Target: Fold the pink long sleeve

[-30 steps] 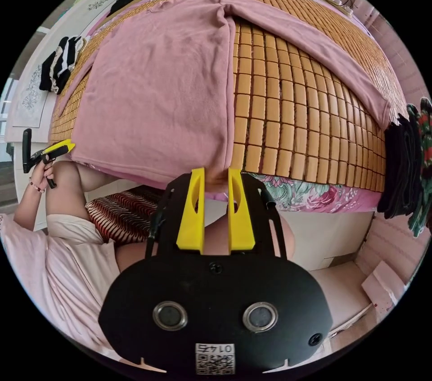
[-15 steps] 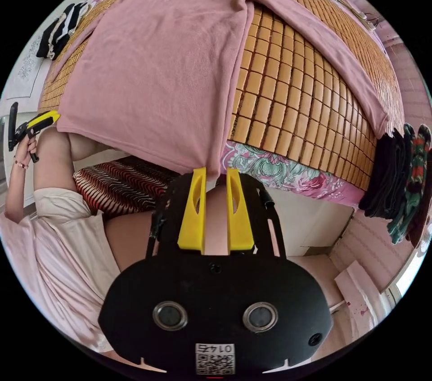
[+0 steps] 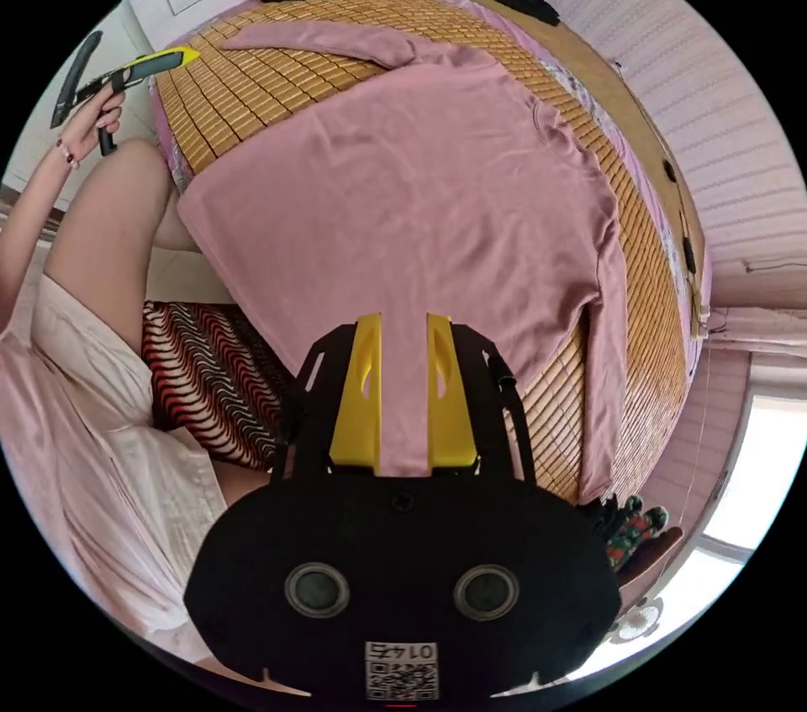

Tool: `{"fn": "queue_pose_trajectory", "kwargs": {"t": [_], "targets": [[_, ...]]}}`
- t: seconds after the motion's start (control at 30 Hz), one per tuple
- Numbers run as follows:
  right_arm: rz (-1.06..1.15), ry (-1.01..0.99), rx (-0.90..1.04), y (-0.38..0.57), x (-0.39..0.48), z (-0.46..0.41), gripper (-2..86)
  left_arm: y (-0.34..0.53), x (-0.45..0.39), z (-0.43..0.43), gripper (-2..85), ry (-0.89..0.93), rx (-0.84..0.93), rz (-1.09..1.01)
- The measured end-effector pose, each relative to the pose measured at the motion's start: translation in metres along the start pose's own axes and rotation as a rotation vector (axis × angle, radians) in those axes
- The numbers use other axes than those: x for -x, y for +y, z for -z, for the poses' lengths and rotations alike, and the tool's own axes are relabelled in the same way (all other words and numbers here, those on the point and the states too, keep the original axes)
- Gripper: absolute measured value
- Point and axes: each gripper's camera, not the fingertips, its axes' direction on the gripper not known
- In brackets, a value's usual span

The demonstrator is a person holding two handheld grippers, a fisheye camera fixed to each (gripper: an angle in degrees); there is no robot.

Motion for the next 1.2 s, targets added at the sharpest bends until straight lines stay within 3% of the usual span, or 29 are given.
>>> {"fn": "queue_pose_trajectory", "kwargs": {"t": [0.17,0.33,0.7,0.9,1.2], "targets": [[0.249,0.025,-0.089,-0.137,0.048,0.024,7.8,-0.015,0.093,-0.006,11.1,-0.061,-0.129,0.242],[0.413,-0.016,-0.11,-0.26,0.087,0.036,8.1,-0.026,0.169,-0.027,12.2,-0.097,-0.11,0.399],[0.509,-0.237,-0.167,-0.496,0.18,0.025,9.1,-0.046,0.247,-0.056,13.3,0.023,-0.063,0.479],[0.504,-0.313,-0.058,-0.575,0.213,-0.014,10.0,-0.054,0.27,-0.063,9.7,0.005,-0.012,0.543],[0.517,-0.283,0.008,-0.594,0.226,-0.056,9.0,-0.058,0.279,-0.069,6.3,-0.017,0.024,0.523]]}}
